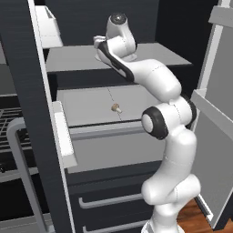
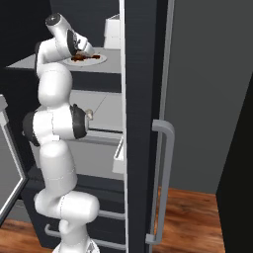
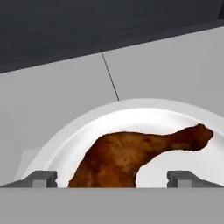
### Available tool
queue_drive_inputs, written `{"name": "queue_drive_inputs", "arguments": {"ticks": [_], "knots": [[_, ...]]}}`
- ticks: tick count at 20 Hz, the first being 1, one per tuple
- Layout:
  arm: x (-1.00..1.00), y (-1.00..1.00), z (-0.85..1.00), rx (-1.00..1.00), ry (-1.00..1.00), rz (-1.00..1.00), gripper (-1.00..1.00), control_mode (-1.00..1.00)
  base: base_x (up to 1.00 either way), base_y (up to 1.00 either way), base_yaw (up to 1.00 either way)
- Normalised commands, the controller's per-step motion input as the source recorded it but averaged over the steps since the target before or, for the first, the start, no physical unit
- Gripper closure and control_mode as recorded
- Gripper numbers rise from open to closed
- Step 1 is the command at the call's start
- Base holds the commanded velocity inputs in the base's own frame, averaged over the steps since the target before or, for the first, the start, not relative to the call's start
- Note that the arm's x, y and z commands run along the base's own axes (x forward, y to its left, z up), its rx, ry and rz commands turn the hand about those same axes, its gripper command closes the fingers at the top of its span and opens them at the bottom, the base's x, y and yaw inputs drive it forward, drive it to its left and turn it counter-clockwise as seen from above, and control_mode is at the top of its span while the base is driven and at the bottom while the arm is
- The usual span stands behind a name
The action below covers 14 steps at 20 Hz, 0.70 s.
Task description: Transport the chicken drumstick from the fridge to the microwave and turn on the microwave.
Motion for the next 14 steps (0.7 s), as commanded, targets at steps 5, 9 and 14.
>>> {"name": "queue_drive_inputs", "arguments": {"ticks": [5,9,14], "knots": [[0.16,0.08,0.0,0.0,0.05,-0.04,-1.0,-1.0,0.0,0.0,0.0],[0.07,0.04,-0.05,0.0,0.05,-0.03,-1.0,-1.0,0.0,0.0,0.0],[0.04,0.0,-0.14,0.0,0.04,-0.03,-1.0,-1.0,0.0,0.0,0.0]]}}
